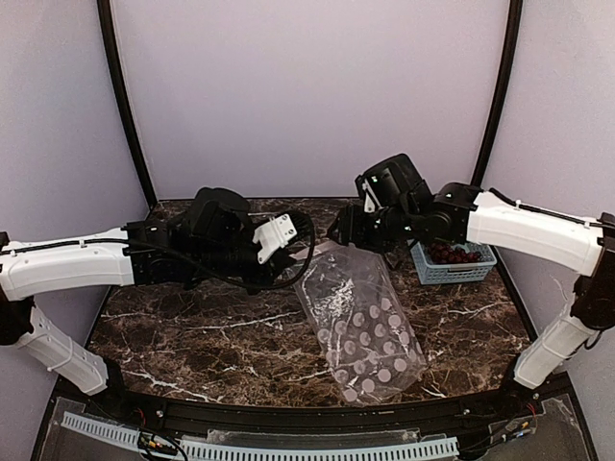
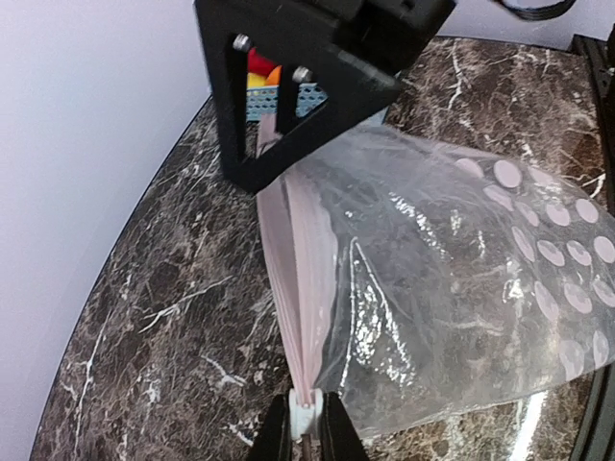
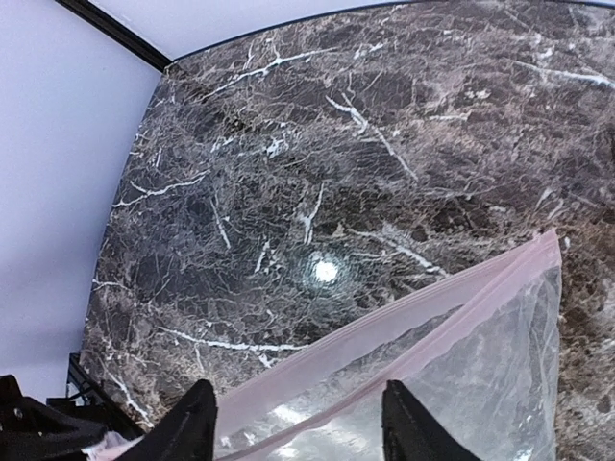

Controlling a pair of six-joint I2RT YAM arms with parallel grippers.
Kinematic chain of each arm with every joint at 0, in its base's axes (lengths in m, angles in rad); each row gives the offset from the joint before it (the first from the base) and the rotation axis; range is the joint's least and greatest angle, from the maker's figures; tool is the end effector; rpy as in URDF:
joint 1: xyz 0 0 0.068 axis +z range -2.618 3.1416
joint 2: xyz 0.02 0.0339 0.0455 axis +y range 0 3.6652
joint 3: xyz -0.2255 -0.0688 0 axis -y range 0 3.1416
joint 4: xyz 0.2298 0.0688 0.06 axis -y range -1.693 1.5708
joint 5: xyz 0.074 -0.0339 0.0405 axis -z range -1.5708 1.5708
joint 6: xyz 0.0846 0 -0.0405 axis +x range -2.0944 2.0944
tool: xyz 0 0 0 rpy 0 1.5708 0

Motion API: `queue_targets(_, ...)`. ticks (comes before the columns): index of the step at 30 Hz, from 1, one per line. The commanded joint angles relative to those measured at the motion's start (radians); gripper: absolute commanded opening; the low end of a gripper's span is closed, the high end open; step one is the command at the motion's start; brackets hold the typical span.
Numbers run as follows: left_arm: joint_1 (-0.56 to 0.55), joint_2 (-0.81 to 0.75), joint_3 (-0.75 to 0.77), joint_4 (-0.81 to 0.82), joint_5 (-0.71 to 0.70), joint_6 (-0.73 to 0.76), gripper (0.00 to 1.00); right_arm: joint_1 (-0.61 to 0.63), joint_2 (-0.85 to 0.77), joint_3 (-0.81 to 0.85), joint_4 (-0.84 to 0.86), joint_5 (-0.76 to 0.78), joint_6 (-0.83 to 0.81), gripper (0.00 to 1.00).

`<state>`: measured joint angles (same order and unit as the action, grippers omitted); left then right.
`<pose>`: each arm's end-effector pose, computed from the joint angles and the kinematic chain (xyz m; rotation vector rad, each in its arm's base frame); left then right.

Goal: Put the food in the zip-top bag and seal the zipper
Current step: Adjust the zipper food storage bag at the center of the board.

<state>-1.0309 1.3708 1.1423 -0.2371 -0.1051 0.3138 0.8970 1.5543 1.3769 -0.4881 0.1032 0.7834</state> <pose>0.1895 -0.2990 0.2699 1.2246 1.6451 -0.3426 0.2423 0.2895 0.2598 -0.0746 2.3531 0.7714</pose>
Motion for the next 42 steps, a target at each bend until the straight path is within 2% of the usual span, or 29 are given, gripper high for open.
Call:
queue_targets(1,-0.004,0.012,0.033,-0.054,-0.248,0.049,0.01,0.003,-0.085,-0.030,-0.008,0.105,-0.016,0.64)
queue_targets(5,0.018,-0.016,0.076,-0.061,-0.315,0.118,0.01,-0.009,-0.134,-0.039,-0.020,0.145,-0.040,0.73)
queue_targets(12,0.047,-0.061,0.214,-0.093,-0.397,0.234,0.01,-0.020,-0.210,-0.057,-0.021,0.184,-0.058,0.81)
queue_targets(15,0.047,-0.062,0.253,-0.102,-0.406,0.286,0.01,-0.020,-0.229,-0.070,-0.016,0.188,-0.056,0.83)
queue_targets(18,0.048,-0.070,0.247,-0.103,-0.340,0.300,0.01,-0.019,-0.249,-0.105,0.008,0.177,-0.044,0.84)
queue_targets(26,0.026,0.004,0.083,-0.091,-0.122,0.118,0.01,-0.020,-0.335,-0.251,0.183,0.080,0.034,0.88)
queue_targets(34,-0.022,0.077,0.032,-0.020,-0.077,0.026,0.01,-0.020,-0.394,-0.376,0.303,0.040,0.153,0.84)
queue_targets(42,-0.022,0.060,0.013,0.020,-0.045,-0.049,0.01,-0.018,-0.366,-0.394,0.338,0.033,0.174,0.75)
